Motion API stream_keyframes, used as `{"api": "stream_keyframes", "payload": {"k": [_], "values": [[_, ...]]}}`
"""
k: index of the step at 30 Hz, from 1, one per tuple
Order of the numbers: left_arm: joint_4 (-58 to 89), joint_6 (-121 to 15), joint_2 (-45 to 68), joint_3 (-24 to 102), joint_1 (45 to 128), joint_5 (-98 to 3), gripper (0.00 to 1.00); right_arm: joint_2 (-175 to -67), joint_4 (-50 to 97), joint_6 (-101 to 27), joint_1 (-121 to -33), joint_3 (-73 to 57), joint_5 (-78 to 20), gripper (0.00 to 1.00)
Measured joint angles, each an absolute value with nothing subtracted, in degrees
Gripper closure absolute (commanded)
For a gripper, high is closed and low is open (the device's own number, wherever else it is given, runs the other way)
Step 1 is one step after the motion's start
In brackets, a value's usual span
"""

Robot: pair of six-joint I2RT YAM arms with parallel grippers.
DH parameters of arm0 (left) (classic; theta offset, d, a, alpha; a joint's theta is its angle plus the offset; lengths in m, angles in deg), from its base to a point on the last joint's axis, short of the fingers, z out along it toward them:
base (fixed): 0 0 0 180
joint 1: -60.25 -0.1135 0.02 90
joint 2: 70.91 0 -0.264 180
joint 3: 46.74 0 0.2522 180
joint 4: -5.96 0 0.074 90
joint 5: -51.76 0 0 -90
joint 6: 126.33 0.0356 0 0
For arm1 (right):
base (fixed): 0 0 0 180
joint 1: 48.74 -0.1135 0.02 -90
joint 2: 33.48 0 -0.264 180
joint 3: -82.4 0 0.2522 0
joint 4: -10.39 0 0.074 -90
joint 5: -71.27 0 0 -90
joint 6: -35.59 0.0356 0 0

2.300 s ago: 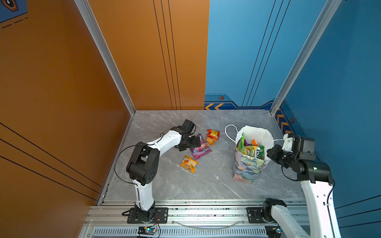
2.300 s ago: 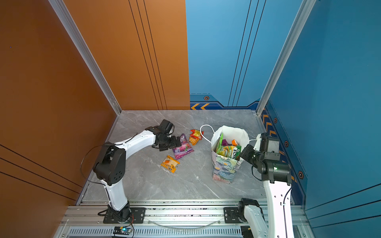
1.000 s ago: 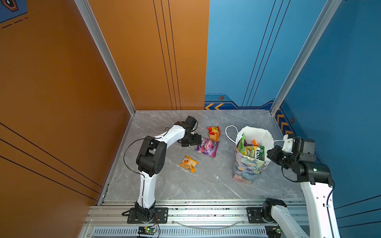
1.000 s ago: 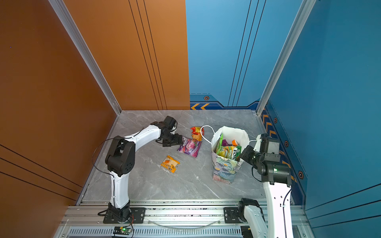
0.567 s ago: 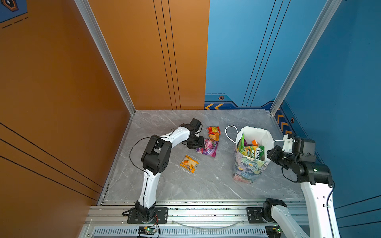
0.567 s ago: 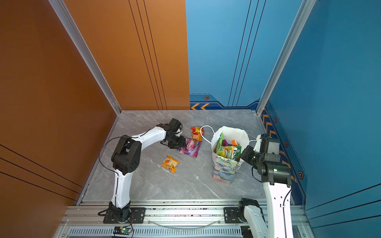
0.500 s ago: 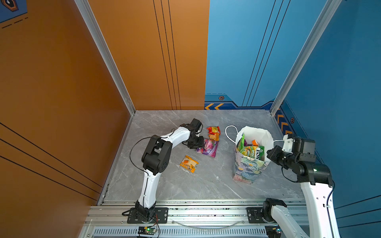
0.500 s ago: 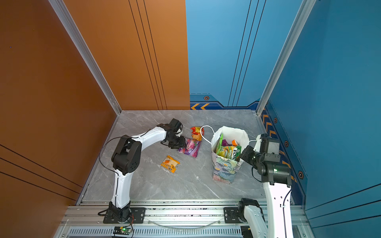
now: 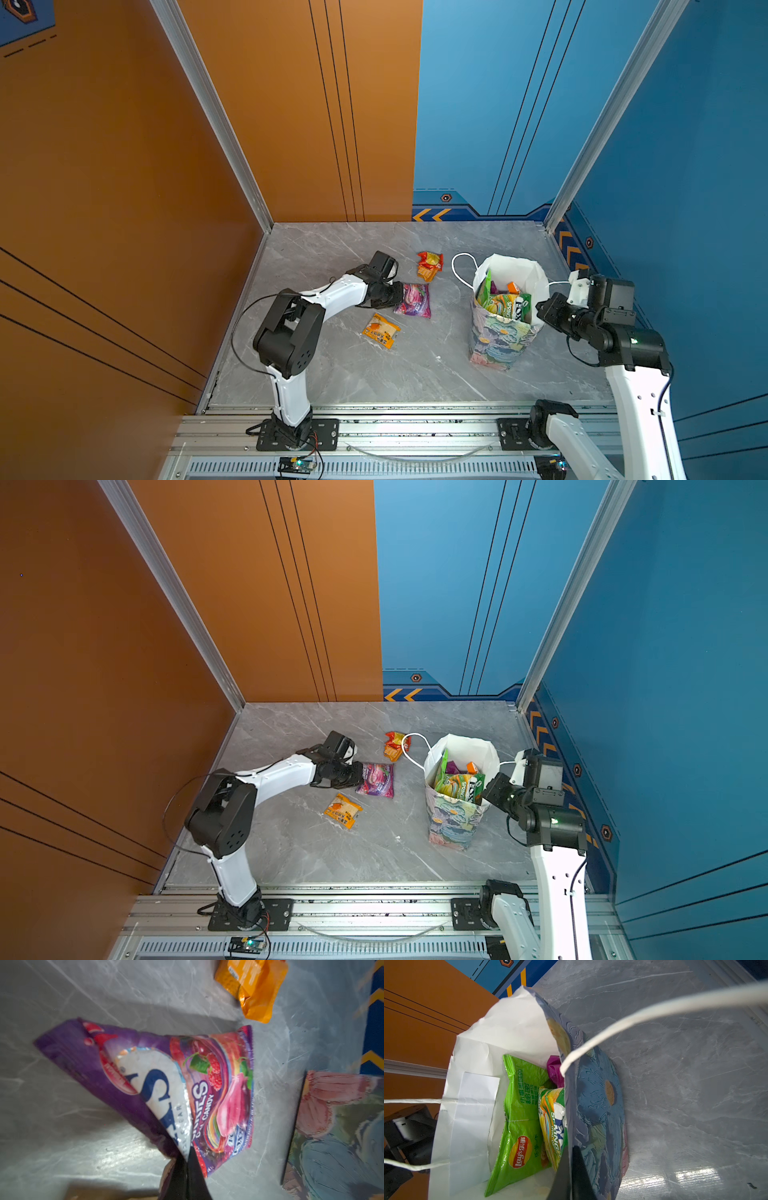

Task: Place the snacks into the paper bag
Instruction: 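Lift the Berries bag off the table with the left gripper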

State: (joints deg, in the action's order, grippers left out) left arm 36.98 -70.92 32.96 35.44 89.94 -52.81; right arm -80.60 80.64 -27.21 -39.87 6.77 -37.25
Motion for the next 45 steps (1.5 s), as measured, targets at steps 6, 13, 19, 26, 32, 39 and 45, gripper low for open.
{"api": "stream_keyframes", "payload": {"k": [6,13,19,26,32,39,45], "values": [[32.0,-73.8,24.4,29.8,89.9,-51.2,1.0,-82.0,80.1,-26.9,-42.2,5.9,-38.0,1.0],[34.2,-74.5,12.2,27.0,90.3,-45.0,1.0,-82.9,79.0,-24.3,-47.4,5.3,-37.2,1.0],[38.7,-73.5,2.8,25.8,91.4,-39.7,1.0,-84.6,77.8,-21.7,-54.1,4.0,-34.0,1.0],[46.1,-70.1,-5.3,26.2,92.6,-31.5,1.0,-87.2,75.0,-19.3,-62.0,2.9,-31.0,1.0],[52.2,-67.1,-8.8,30.2,92.3,-25.3,1.0,-88.5,73.4,-17.6,-67.3,2.4,-28.0,1.0],[58.2,-65.6,-9.4,38.9,88.4,-24.7,1.0,-89.0,72.2,-15.8,-72.1,2.4,-24.9,1.0],[61.6,-63.8,-6.8,51.7,91.8,-27.1,1.0,-89.5,71.5,-15.1,-74.6,2.4,-24.0,1.0]]}}
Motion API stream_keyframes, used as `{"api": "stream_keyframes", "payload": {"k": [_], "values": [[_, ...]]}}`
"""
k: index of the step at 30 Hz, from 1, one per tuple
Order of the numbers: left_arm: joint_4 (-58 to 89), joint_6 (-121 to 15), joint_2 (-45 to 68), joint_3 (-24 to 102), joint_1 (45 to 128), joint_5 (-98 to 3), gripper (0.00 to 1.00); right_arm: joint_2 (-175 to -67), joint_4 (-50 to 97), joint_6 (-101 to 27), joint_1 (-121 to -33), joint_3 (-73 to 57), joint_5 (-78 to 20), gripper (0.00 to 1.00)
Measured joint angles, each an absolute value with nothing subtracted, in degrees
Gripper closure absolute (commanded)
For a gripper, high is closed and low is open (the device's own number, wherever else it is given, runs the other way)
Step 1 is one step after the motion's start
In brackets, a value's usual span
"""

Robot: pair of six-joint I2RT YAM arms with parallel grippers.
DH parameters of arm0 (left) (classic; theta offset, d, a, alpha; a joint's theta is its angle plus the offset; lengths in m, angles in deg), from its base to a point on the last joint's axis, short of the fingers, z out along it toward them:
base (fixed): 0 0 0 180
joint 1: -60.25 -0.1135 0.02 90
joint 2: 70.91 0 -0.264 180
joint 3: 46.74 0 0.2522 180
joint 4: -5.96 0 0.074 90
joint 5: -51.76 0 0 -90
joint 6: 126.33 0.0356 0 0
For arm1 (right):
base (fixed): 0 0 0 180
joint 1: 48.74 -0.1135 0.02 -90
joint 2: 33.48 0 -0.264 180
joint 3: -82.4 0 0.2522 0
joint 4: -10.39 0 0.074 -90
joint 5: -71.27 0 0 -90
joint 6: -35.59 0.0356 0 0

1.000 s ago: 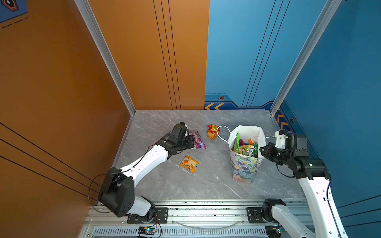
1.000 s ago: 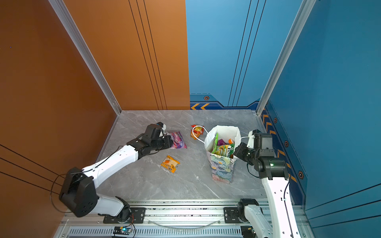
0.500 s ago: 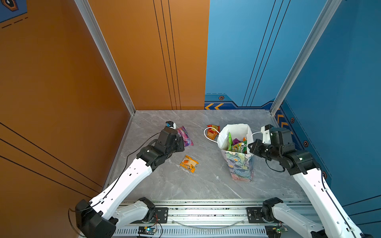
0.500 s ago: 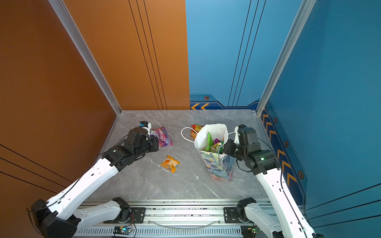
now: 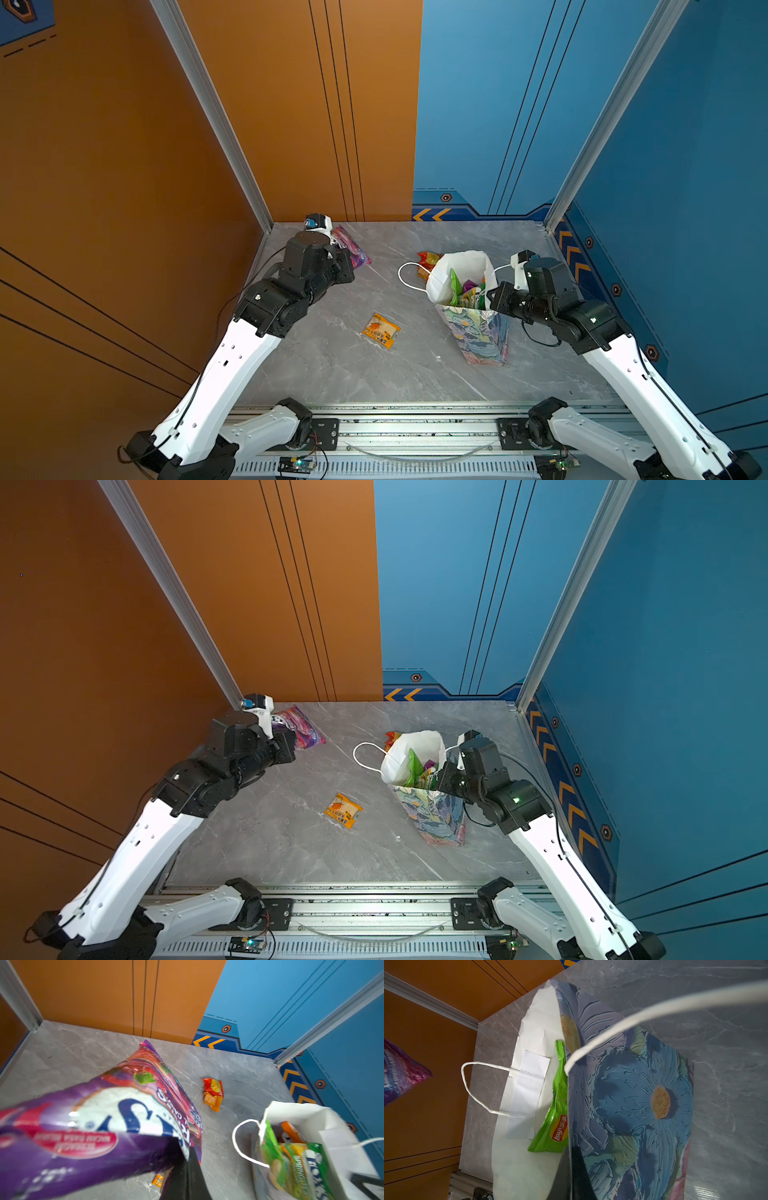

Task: Place the snacks into the paper bag
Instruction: 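Lift the Berries bag off the table with the left gripper, then carry the Berries bag over the paper bag opening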

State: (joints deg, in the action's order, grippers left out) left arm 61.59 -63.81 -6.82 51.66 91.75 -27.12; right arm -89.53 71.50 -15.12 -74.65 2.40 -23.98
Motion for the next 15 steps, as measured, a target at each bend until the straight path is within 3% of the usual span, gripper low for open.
{"api": "stream_keyframes", "payload": {"k": [6,15], "values": [[63.1,-60.7,1.1,64.1,105.0,-29.5,1.0,-89.7,71.2,-14.9,-75.5,2.4,-23.2,1.0],[67.7,-58.7,16.3,74.7,111.7,-33.0,1.0,-90.8,70.0,-14.0,-77.5,2.2,-22.9,1.0]]}}
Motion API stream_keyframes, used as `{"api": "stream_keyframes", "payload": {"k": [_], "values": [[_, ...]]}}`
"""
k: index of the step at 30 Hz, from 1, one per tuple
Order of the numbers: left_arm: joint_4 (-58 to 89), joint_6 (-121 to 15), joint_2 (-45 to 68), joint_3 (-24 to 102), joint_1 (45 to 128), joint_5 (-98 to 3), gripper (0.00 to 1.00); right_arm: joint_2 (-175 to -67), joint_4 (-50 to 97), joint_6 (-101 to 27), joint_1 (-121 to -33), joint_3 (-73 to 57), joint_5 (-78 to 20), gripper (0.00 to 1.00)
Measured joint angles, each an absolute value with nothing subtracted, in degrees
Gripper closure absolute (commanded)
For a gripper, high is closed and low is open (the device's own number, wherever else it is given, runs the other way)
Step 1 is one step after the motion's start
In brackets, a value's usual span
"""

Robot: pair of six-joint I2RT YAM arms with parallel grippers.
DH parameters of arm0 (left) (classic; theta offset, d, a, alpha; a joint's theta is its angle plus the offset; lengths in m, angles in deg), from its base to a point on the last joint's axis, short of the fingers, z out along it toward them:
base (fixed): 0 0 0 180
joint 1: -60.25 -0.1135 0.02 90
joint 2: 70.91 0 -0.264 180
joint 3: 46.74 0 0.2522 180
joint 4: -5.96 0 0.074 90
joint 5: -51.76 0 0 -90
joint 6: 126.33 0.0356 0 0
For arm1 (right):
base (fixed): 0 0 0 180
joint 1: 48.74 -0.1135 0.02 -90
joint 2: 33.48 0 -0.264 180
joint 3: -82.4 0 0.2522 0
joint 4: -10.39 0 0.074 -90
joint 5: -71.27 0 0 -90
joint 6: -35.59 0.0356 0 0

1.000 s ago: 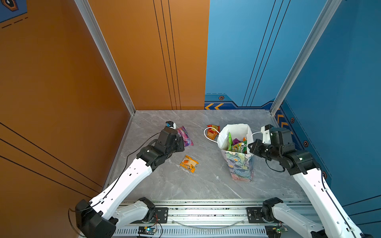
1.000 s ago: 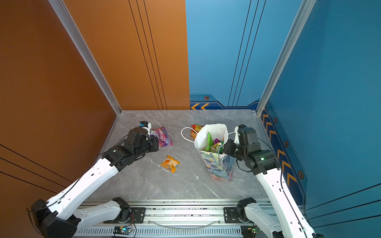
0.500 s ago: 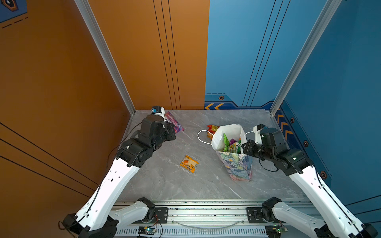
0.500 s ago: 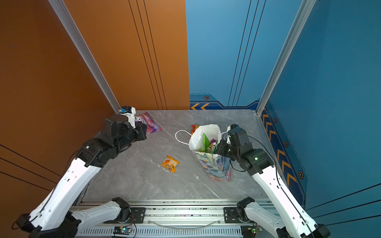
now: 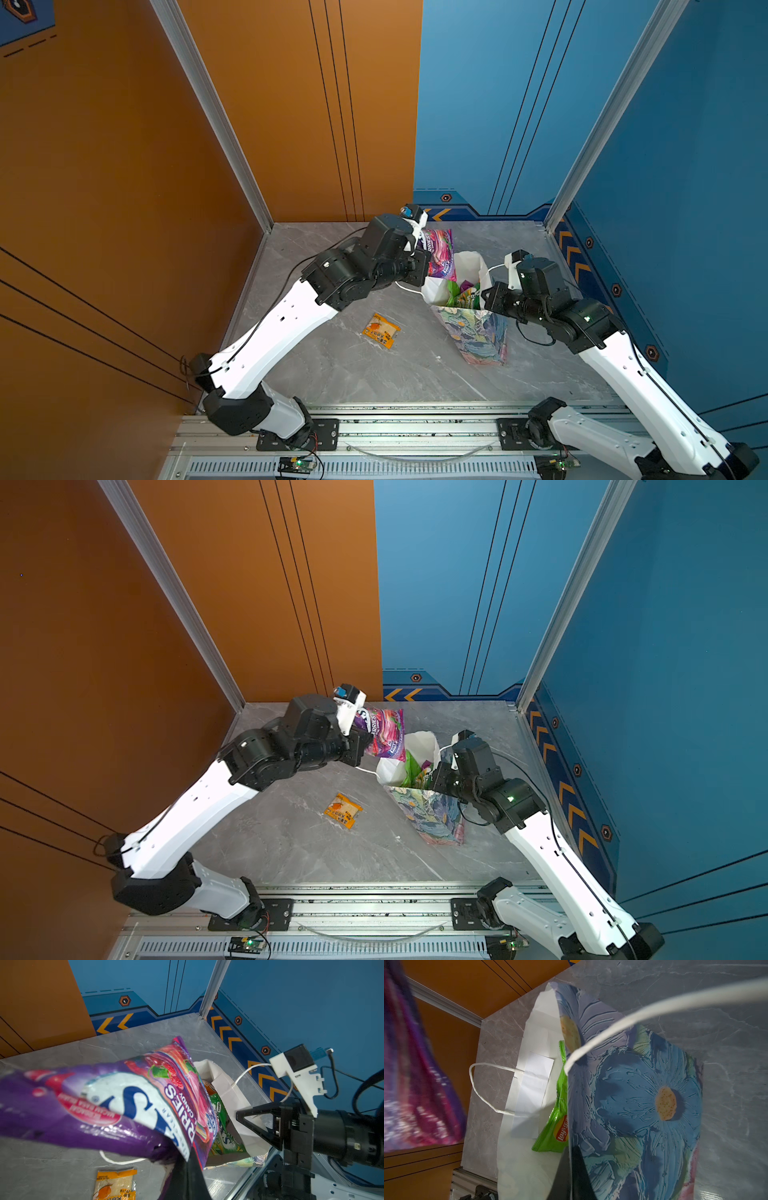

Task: Place the snacks into the paper bag
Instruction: 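Carry the Berries bag over the paper bag opening, then lower the Berries bag into the paper bag held by the right gripper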

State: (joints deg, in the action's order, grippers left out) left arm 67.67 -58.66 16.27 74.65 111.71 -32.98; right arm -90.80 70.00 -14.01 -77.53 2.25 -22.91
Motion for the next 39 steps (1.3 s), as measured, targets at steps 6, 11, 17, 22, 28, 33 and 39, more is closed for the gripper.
{"api": "stream_keyframes", "payload": {"k": [6,11,17,22,28,33,39], "values": [[72.5,-58.6,23.9,81.3,113.5,-35.2,1.0,-91.6,70.0,-13.9,-79.1,1.5,-22.8,1.0],[77.0,-58.6,28.4,86.9,114.2,-37.2,1.0,-92.2,70.0,-13.8,-80.6,1.0,-22.7,1.0],[81.3,-58.8,29.7,89.2,114.6,-38.6,1.0,-92.7,70.0,-13.8,-81.4,0.5,-21.8,1.0],[83.8,-59.2,29.6,90.2,117.1,-36.8,1.0,-92.7,69.9,-13.8,-81.5,0.6,-20.8,1.0],[85.5,-59.7,29.5,90.2,118.8,-36.6,1.0,-91.5,68.3,-13.4,-81.5,2.0,-20.2,1.0],[87.5,-59.8,32.5,94.4,118.7,-36.6,1.0,-91.5,66.1,-13.0,-82.6,2.7,-21.1,1.0],[90.7,-59.9,35.7,98.2,117.9,-36.1,1.0,-91.5,64.6,-13.0,-84.0,2.9,-21.7,1.0]]}}
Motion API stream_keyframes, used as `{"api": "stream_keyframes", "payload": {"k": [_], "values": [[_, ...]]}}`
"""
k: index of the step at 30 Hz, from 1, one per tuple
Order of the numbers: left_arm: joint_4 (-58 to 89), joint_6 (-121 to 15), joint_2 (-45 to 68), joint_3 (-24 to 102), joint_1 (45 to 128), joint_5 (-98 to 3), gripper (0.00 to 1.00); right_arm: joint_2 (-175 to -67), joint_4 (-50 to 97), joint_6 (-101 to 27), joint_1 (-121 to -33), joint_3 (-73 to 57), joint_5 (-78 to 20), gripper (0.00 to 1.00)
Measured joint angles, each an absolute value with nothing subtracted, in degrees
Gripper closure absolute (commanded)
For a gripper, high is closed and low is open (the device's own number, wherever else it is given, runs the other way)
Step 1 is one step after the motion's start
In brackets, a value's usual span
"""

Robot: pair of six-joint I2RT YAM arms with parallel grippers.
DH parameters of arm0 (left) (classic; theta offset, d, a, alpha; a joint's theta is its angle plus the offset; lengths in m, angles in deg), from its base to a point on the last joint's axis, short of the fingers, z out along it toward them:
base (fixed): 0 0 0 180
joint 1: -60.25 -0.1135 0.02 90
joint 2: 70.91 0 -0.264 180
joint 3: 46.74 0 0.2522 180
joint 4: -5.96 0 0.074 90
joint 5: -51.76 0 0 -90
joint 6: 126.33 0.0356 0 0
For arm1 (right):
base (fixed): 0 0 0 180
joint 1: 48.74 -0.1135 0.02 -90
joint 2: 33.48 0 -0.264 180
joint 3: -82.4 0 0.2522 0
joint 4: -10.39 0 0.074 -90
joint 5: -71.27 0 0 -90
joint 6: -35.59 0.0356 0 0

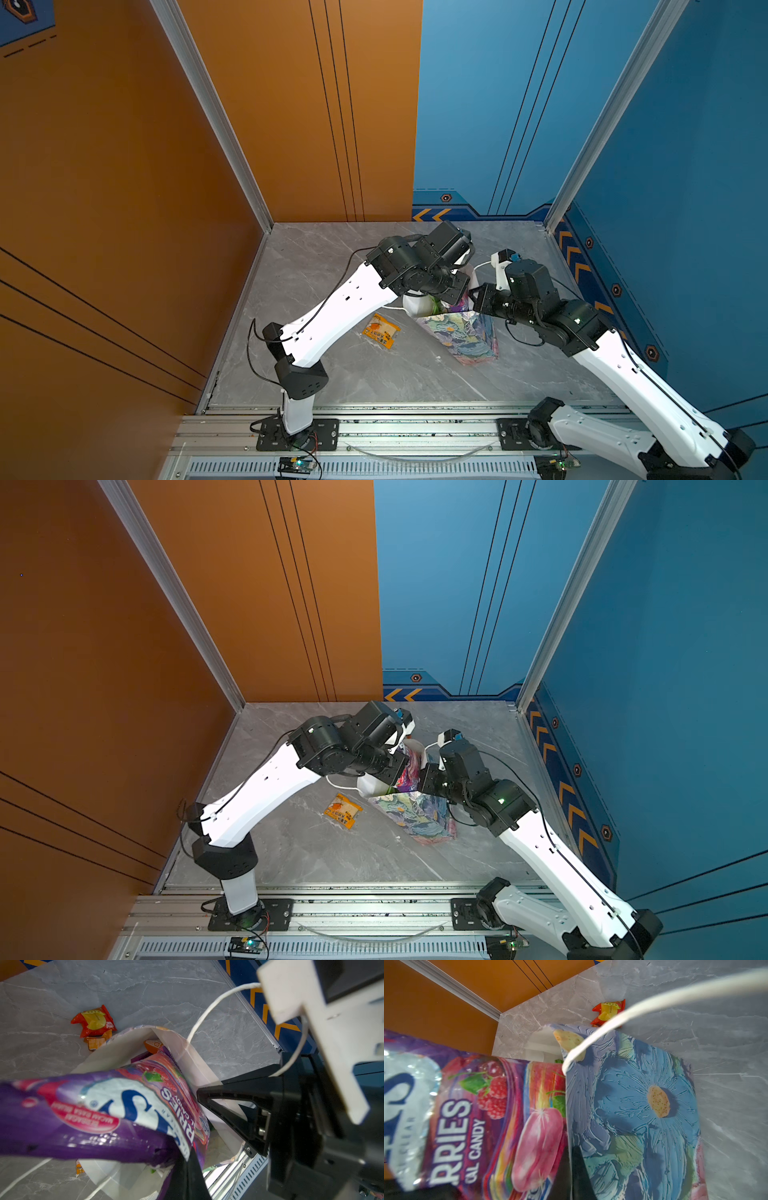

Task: Place the snacks into the paper bag
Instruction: 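Lower the Berries bag into the paper bag held by the right gripper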

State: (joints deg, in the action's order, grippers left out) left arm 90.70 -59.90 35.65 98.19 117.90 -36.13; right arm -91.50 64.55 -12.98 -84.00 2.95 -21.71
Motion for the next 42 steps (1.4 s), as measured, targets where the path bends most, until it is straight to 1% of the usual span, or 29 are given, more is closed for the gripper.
{"api": "stream_keyframes", "payload": {"k": [12,23,26,35,39,42], "values": [[92.4,-61.2,36.2,97.2,115.3,-35.8,1.0,-91.3,60.6,-11.9,-85.2,5.4,-22.5,1.0],[92.3,-61.4,47.8,102.3,114.3,-40.6,1.0,-86.8,60.0,-10.5,-83.0,9.7,-20.2,1.0],[92.4,-61.3,49.5,104.2,114.4,-41.6,0.92,-85.8,60.4,-10.4,-81.6,10.5,-20.1,1.0],[92.3,-59.8,50.0,107.9,116.3,-42.3,0.55,-85.5,60.7,-9.4,-80.2,10.6,-20.4,1.0],[92.4,-59.4,49.4,107.9,116.8,-41.2,0.44,-85.4,61.0,-9.4,-79.4,10.6,-20.6,1.0],[92.4,-59.1,47.9,107.8,117.0,-40.0,0.38,-85.3,61.3,-9.4,-78.4,10.6,-21.2,1.0]]}}
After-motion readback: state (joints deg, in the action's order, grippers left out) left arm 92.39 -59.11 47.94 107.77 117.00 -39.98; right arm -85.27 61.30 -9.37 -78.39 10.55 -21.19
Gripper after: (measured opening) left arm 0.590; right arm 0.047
